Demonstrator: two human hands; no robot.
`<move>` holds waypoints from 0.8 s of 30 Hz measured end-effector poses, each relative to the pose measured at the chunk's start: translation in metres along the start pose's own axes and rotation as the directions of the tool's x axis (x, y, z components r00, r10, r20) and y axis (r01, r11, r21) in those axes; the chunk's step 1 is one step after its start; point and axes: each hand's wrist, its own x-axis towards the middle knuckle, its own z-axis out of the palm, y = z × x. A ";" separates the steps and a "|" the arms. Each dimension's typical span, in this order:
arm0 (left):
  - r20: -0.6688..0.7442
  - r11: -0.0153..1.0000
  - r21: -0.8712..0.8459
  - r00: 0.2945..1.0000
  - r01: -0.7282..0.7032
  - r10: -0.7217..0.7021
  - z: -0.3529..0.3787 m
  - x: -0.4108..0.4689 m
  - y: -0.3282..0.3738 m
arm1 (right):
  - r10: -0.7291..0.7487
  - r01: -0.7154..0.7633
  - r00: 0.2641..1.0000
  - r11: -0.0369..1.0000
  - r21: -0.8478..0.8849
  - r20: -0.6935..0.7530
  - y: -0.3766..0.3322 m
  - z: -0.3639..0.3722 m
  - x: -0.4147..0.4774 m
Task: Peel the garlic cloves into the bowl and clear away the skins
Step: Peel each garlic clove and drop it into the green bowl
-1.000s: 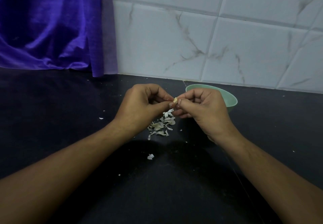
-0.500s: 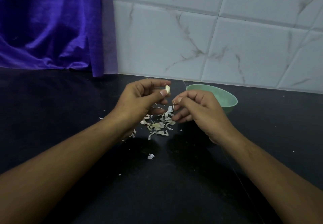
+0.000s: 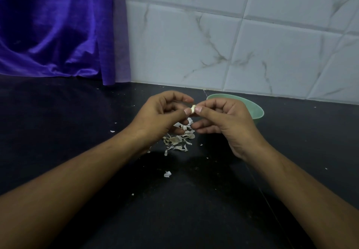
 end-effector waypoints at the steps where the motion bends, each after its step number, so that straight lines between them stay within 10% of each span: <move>1: -0.009 1.000 0.015 1.000 -0.005 0.006 0.000 0.000 0.000 | 0.012 -0.012 1.000 1.000 -0.001 0.007 0.000 -0.001 0.000; 24: -0.009 0.742 0.617 0.941 -0.261 0.339 -0.004 -0.004 0.003 | 0.085 -0.085 0.996 0.996 -0.021 0.005 0.000 0.002 -0.002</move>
